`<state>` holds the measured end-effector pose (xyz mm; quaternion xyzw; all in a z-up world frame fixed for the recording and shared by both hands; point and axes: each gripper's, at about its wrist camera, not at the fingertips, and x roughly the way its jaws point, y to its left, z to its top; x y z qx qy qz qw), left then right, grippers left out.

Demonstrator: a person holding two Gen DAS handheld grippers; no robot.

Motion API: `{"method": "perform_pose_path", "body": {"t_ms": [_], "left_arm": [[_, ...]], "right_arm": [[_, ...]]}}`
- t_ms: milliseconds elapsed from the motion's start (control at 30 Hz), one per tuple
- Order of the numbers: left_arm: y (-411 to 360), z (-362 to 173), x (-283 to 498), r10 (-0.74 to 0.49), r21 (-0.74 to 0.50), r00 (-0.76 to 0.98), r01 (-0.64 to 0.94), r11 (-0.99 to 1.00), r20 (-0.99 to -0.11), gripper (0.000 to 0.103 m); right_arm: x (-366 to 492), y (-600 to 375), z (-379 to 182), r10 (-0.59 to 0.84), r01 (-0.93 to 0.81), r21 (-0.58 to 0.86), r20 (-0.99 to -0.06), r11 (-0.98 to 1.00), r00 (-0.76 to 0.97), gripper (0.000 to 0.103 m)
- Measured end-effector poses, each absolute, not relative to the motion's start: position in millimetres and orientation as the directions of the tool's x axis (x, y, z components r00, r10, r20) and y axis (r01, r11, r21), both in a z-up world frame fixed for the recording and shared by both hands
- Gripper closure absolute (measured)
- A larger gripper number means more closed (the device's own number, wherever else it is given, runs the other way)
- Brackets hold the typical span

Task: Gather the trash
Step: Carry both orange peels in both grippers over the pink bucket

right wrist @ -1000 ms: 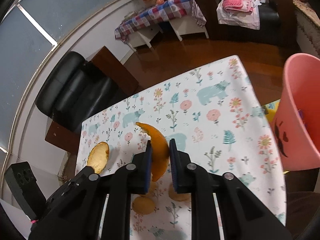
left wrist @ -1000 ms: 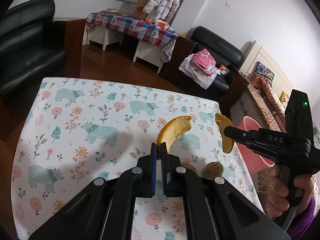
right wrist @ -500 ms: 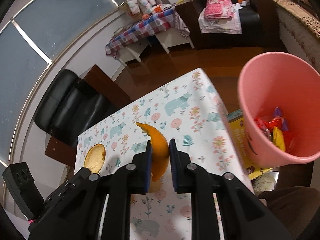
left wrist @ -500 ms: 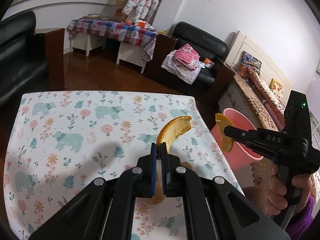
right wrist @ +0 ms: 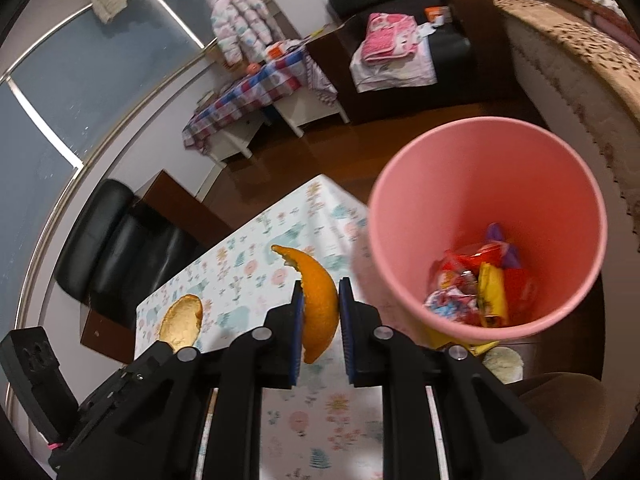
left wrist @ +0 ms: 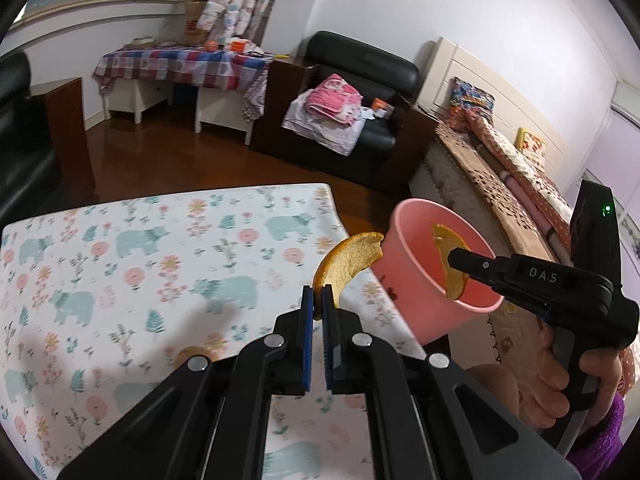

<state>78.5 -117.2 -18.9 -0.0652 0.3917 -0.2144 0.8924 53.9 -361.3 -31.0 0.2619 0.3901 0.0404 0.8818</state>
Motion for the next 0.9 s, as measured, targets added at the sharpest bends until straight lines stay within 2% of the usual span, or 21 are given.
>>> {"method": "perform_pose_path", "body": {"t_ms": [400, 900], "left_arm": [[-187, -16, 88, -0.471, -0.250, 0.553, 0.429, 0.868, -0.687, 0.099], [-246, -22, 102, -0.475, -0.207, 0.513, 0.494, 0.844, -0.714, 0.099]], "right_arm": [[37, -414, -31, 0.178, 0.211, 0.477, -0.648, 0.853, 0.741, 0.086], [33, -456, -44, 0.129, 0.278, 0.487, -0.648, 0.828, 0.751, 0.086]]}}
